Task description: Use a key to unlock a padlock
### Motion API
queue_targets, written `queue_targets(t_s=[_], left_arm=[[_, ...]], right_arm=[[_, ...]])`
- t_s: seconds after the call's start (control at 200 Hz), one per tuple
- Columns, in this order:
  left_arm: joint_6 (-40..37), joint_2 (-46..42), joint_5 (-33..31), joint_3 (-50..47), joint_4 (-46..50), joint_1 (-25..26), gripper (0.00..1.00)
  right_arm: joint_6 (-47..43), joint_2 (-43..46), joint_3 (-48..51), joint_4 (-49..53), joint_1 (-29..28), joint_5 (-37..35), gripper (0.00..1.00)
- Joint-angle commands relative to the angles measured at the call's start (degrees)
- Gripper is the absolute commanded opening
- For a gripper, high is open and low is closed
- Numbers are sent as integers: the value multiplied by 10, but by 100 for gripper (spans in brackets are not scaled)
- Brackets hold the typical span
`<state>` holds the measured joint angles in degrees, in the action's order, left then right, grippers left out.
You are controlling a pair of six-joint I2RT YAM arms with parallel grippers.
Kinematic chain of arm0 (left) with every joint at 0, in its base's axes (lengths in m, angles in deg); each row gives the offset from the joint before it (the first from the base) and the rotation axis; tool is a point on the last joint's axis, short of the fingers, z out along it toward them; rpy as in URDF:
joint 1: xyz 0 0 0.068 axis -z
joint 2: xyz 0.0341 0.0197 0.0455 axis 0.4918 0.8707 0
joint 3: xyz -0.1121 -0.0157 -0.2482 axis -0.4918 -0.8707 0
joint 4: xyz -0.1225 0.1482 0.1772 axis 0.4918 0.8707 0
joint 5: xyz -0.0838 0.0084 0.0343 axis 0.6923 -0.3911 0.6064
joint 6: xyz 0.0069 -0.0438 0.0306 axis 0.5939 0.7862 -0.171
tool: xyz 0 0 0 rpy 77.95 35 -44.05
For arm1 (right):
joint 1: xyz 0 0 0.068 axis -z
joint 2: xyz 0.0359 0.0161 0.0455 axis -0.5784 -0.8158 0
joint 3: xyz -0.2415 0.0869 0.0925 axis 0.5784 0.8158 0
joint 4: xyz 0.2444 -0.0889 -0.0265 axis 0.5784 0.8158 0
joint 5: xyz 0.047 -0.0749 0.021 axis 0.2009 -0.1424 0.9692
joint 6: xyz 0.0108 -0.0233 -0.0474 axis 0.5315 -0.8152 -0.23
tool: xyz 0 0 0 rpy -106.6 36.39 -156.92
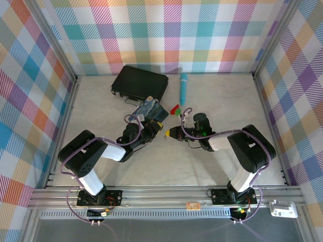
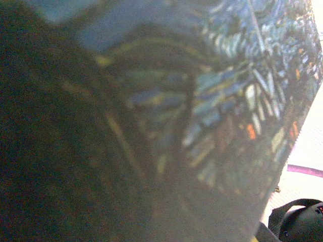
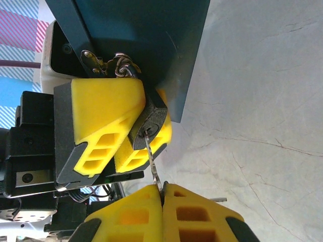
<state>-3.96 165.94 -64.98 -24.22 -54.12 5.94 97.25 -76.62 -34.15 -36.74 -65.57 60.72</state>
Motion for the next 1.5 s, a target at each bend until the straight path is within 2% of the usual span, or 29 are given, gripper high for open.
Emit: queue_targets(t_s=[0.0,0.3,0.62,0.82,1.155,1.275,1.495], left_arm=[[-4,-30,44,-3,2,1,0],[-18,-50,58,8,36,3,0],[-13,-25,48,9,15,18,0],[-9,-22,59,2,7,20,0],[-19,-38,62,4,30,22,0],[-18,-38,62,6,33,23,0],[-16,-34,58,2,32,27,0]], right_arm=[[-16,-9,-30,-11,9,23,0],[13,-26,-54,-9,18,25,0],[200,-52,-24,-164,18,20,0],[259,-96,-34,-219,17,37,0],[253,-100,-43,-176,17,31,0],[259,-110,-47,-191,16,24,0],[271,-104,-73,-177,-15,-29,0]])
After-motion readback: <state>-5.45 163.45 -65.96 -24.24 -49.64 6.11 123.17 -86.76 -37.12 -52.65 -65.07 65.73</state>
